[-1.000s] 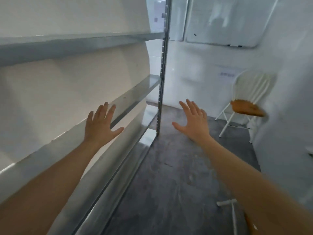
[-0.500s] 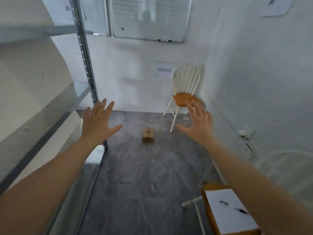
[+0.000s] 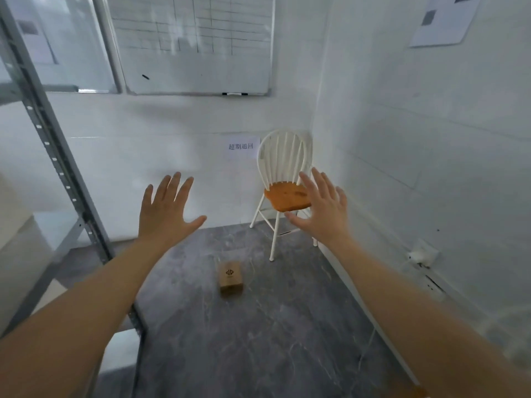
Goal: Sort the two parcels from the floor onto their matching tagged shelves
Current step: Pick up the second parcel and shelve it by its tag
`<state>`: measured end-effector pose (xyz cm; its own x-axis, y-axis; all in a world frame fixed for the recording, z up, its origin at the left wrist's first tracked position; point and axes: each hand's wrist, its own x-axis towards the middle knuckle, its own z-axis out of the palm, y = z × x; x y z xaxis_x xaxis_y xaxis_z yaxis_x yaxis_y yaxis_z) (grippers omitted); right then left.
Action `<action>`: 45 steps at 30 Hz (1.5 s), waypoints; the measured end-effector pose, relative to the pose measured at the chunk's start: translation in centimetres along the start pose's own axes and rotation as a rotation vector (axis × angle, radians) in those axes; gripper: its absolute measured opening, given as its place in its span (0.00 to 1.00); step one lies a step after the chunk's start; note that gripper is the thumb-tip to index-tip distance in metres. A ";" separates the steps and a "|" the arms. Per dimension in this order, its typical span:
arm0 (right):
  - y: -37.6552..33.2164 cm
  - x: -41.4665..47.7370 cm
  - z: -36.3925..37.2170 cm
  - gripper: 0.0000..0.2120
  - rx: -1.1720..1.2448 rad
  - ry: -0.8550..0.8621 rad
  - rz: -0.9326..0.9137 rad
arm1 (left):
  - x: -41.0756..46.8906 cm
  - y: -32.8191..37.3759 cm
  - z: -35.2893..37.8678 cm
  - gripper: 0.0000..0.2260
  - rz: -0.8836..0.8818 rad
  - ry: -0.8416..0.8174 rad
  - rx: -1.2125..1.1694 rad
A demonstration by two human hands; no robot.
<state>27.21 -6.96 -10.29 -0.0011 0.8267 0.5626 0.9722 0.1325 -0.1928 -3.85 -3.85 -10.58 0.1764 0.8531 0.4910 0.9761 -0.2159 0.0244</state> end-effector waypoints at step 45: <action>11.8 24.2 82.0 0.41 0.087 -0.734 0.107 | 26.1 -16.0 78.6 0.35 -0.129 -0.595 -0.171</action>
<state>19.49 59.46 -64.83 -0.0933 0.9860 -0.1382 0.9538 0.0486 -0.2965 -4.91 59.23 -66.63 0.1468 0.9849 -0.0923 0.9688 -0.1243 0.2146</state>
